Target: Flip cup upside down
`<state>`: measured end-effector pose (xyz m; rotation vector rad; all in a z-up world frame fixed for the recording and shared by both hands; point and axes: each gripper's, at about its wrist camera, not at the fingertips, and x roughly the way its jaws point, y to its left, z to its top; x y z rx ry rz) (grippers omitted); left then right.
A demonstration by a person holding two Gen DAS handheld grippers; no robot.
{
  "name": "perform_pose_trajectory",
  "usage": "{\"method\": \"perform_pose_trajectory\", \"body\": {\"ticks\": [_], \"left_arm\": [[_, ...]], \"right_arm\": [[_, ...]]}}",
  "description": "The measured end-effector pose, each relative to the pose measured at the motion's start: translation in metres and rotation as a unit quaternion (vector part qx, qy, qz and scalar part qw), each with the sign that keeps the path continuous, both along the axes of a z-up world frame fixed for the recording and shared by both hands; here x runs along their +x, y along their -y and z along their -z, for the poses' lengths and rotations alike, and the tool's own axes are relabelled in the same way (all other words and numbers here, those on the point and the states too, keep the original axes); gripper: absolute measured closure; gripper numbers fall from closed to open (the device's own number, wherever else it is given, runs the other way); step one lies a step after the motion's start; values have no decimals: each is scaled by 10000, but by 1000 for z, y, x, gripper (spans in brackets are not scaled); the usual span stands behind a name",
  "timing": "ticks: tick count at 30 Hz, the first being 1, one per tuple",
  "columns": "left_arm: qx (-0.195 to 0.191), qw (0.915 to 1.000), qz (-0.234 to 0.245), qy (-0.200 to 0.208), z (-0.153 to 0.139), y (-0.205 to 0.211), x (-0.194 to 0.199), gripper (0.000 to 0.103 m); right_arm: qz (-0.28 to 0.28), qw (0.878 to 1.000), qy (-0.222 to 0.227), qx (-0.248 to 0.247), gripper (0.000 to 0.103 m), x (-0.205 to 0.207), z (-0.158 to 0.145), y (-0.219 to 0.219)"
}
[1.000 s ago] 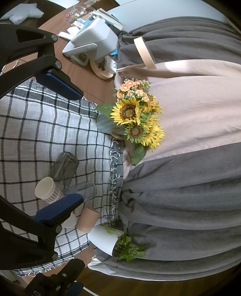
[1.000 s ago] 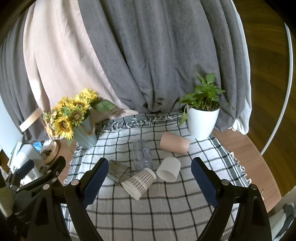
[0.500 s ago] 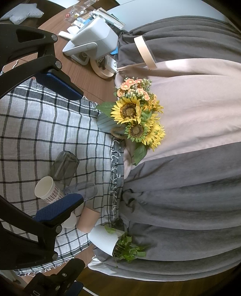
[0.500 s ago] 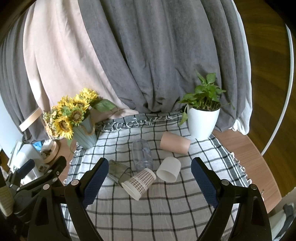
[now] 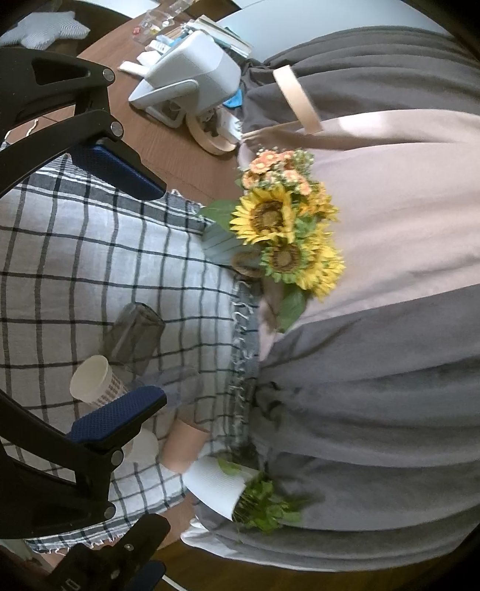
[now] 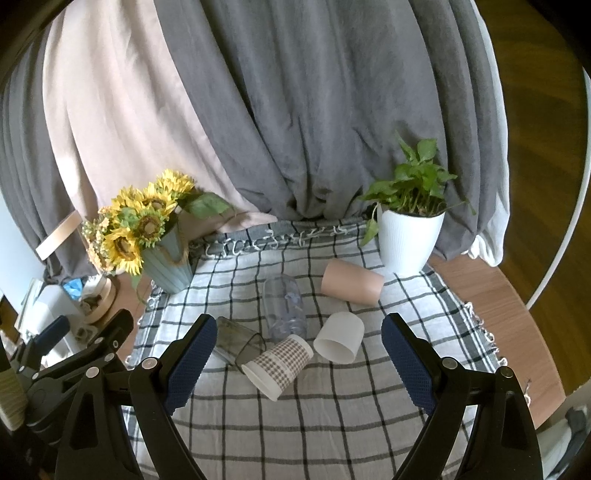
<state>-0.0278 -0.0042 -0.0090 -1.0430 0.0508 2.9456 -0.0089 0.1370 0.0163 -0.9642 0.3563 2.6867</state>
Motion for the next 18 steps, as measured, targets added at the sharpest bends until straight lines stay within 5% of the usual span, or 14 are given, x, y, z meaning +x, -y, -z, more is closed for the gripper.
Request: {"method": "perform_pose_trajectory", "body": {"ticks": [10, 18], "left_arm": [[1, 9967, -163, 791, 44, -6, -76, 0], [-108, 9866, -535, 1536, 96, -2, -131, 0]], "right_arm": [[-353, 9951, 786, -488, 12, -87, 40, -21], [-760, 9797, 1711, -712, 13, -173, 99, -30]]}}
